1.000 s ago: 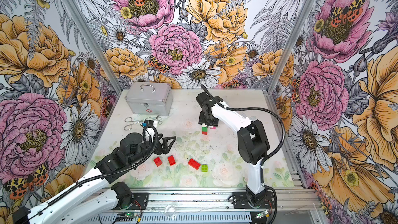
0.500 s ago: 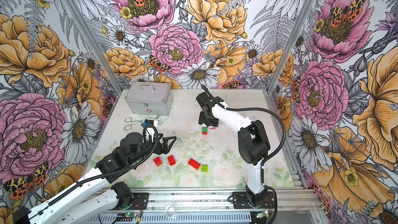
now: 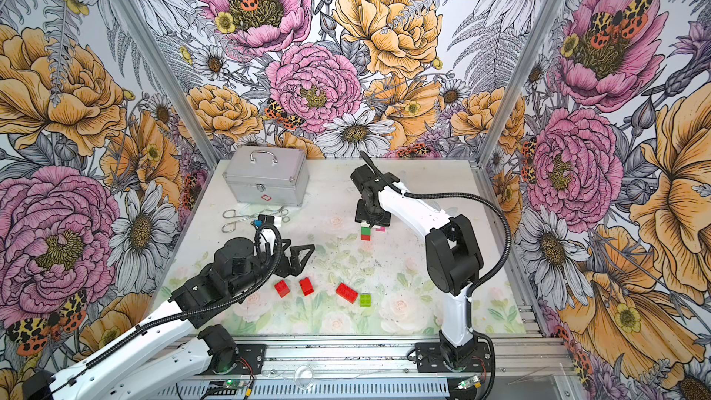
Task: Assemble the letter r with lego
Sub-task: Assemble the lego brick with the lego brick.
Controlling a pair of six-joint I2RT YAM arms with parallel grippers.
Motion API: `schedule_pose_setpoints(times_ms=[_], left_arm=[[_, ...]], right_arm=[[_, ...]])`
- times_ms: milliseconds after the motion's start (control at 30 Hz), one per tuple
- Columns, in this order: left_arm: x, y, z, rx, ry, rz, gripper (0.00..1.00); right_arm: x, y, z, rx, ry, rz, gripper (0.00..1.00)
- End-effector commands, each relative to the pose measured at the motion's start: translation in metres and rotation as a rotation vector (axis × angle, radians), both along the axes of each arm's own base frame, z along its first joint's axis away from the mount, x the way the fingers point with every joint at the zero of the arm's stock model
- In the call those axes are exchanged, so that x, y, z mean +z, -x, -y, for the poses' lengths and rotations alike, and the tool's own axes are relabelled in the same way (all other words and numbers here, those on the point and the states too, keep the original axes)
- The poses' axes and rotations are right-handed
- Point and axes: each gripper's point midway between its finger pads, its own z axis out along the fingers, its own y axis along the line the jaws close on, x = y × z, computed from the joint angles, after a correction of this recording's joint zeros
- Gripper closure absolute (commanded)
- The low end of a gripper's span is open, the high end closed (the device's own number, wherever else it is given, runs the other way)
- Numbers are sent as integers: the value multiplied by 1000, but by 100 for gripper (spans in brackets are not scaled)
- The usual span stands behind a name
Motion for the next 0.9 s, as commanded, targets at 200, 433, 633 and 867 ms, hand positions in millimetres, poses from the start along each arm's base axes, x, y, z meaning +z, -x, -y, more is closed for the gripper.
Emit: schedule_pose_setpoints(times_ms=[200,433,633,867], left_arm=[[2,0,1,-15,5,17,1],[2,1,2,-19,7,18,1],[2,0,2,-19,8,21,1],[2,1,2,-20,9,18,1]], right_arm=[[7,6,-3,-3,-20,2,66],[8,6,-5,2,-22,4,66],[9,6,-6,1,-25,6,66],[9,7,-9,3,-29,7,66]])
